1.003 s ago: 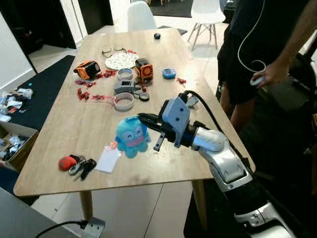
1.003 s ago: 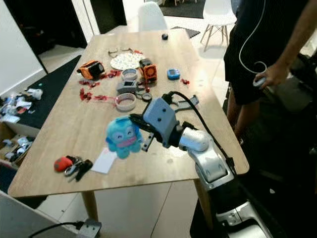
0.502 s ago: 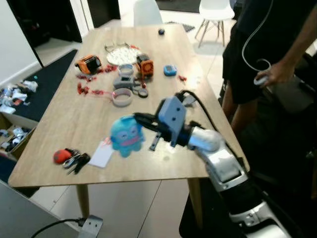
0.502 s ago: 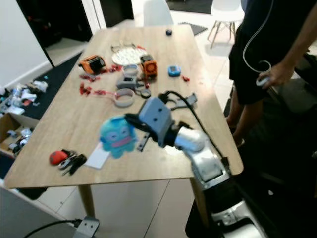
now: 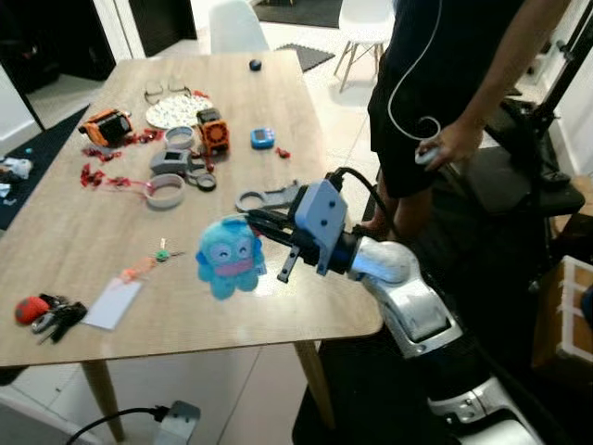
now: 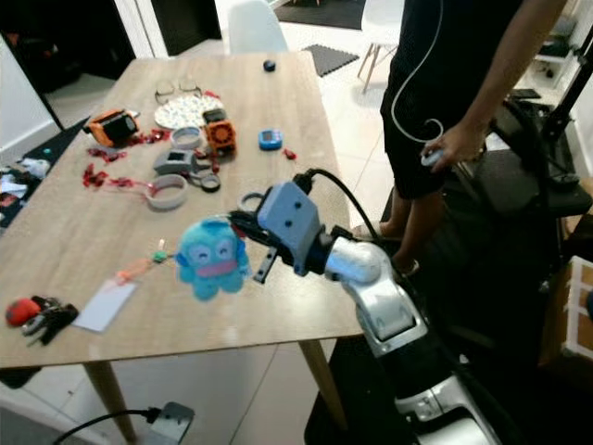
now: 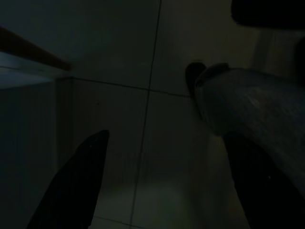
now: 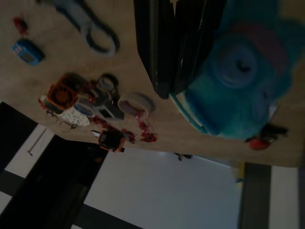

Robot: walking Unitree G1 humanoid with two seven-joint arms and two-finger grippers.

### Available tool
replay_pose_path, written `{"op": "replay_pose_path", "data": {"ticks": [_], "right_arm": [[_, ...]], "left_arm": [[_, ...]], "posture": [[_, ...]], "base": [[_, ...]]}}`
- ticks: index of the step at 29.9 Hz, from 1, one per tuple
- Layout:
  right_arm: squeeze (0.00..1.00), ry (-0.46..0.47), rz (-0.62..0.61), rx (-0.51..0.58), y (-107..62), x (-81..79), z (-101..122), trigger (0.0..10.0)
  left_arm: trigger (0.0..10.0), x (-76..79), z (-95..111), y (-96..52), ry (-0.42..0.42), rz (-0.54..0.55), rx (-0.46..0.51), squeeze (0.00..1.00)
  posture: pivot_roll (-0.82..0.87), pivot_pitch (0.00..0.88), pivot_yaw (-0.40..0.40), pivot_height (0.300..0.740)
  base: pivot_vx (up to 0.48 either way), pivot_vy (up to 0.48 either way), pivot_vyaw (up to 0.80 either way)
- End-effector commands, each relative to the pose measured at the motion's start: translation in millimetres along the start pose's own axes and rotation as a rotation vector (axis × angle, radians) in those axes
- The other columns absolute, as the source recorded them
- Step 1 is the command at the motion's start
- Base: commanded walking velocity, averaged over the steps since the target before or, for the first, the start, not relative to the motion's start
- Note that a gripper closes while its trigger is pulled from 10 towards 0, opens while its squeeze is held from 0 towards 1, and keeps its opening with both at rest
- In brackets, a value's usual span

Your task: Hang keys on a hook

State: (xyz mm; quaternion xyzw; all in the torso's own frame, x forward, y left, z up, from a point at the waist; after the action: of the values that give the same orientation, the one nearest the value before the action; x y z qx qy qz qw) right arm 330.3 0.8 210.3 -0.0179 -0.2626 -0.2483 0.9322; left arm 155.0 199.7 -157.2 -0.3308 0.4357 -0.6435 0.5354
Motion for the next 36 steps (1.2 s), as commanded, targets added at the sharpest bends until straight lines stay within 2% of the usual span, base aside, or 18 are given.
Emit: {"op": "replay_pose_path", "data": {"ticks": [1,7,12,13,14,16,17,18,19,21,23,25,28,29,32,36], "right_arm": [[0.0,-0.003,0.005,-0.001,-0.5,-1.3,-0.6,10.0],[0.0,-0.002,0.009,0.0,-0.2,-2.6,-0.6,10.0],[0.0,-0.001,0.014,0.0,0.0,-3.7,-0.7,10.0],[0.0,-0.001,0.015,0.001,-0.2,-4.0,-0.8,10.0],[0.0,-0.001,0.015,0.001,-0.2,-4.0,-0.8,10.0],[0.0,-0.002,0.02,-0.002,-0.7,-4.3,-1.9,10.0],[0.0,-0.002,0.023,-0.003,-0.8,-4.3,-2.9,10.0],[0.0,-0.002,0.023,-0.003,-0.8,-4.3,-2.9,10.0],[0.0,-0.001,0.024,-0.004,-0.7,-4.1,-3.1,10.0],[0.0,-0.001,0.024,-0.004,-0.7,-4.0,-3.2,10.0],[0.0,-0.002,0.027,-0.003,-0.3,-3.7,-3.1,10.0],[0.0,-0.004,0.03,-0.003,0.0,-3.9,-3.0,10.0],[0.0,-0.006,0.03,-0.005,0.2,-3.9,-3.2,10.0],[0.0,-0.007,0.03,-0.005,0.2,-3.9,-3.3,10.0],[0.0,-0.011,0.017,-0.014,-2.7,-1.7,-4.4,10.0],[0.0,-0.012,0.008,-0.017,-4.2,0.3,-4.9,10.0]], "left_arm": [[10.0,5.6,-12.1,-0.5,-0.022,-0.012,-0.032,0.0],[10.0,0.6,-5.5,-0.5,-0.021,0.007,-0.006,0.0],[10.0,-8.5,14.4,-0.8,-0.042,0.026,0.069,0.0],[10.0,-13.6,27.9,-1.6,-0.04,0.034,0.119,0.0],[10.0,-13.6,27.9,-1.6,-0.04,0.034,0.119,0.0],[10.0,-22.4,61.0,-5.8,-0.024,0.032,0.249,0.0],[10.0,-26.9,89.0,-12.0,-0.027,0.011,0.364,0.0],[10.0,-26.9,89.0,-12.0,-0.027,0.011,0.364,0.0],[10.0,-29.0,100.2,-15.3,-0.026,0.003,0.411,0.0],[10.0,-30.3,106.1,-17.3,-0.025,0.0,0.436,0.0],[10.0,-37.3,122.4,-23.3,-0.035,0.005,0.5,0.0],[10.0,-49.0,125.8,-24.8,-0.028,0.058,0.492,0.0],[10.0,-50.3,122.2,-23.3,-0.022,0.062,0.468,0.0],[10.0,-49.6,121.6,-23.0,-0.022,0.057,0.465,0.0],[10.0,-34.6,94.1,-14.5,0.039,-0.001,0.359,0.0],[10.0,-29.2,83.0,-12.5,0.027,-0.025,0.331,0.0]], "posture": [[-0.09,0.048,0.059,0.74],[-0.09,0.047,0.059,0.74],[-0.09,0.045,0.055,0.74],[-0.09,0.046,0.052,0.74],[-0.09,0.046,0.052,0.74],[-0.08,0.045,0.045,0.74],[-0.07,0.043,0.042,0.74],[-0.07,0.043,0.042,0.74],[-0.07,0.041,0.039,0.74],[-0.07,0.041,0.039,0.74],[-0.07,0.041,0.039,0.74],[-0.07,0.041,0.035,0.74],[-0.08,0.042,0.038,0.74],[-0.08,0.042,0.038,0.74],[-0.09,0.044,0.045,0.74],[-0.1,0.044,0.051,0.74]], "base": [[0.0,0.0,0.0],[0.0,0.0,0.0],[0.0,0.0,0.0],[0.0,0.0,0.0],[0.0,0.0,0.0],[0.0,0.0,0.0],[0.0,0.0,0.0],[0.0,0.0,0.0],[0.0,0.0,0.0],[0.0,0.0,0.0],[0.0,0.0,0.0],[0.0,0.0,0.0],[0.0,0.0,0.0],[0.0,0.0,0.0],[0.0,0.0,0.0],[0.0,0.0,0.0]]}}
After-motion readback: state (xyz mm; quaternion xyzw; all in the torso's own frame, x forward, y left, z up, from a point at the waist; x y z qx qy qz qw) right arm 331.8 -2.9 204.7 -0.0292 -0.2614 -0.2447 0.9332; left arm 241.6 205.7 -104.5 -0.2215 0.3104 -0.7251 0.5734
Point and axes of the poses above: a point about 5 cm out from each wrist's last joint towards the gripper, its own y axis pointing out of the wrist towards the gripper, its own z axis along the axis of the wrist's last joint, x = y × z, the point moved 6 cm from there along y, pointing out of the wrist towards the gripper, and after that the axes turned 4 degrees about -y, right-handed, at the moved point
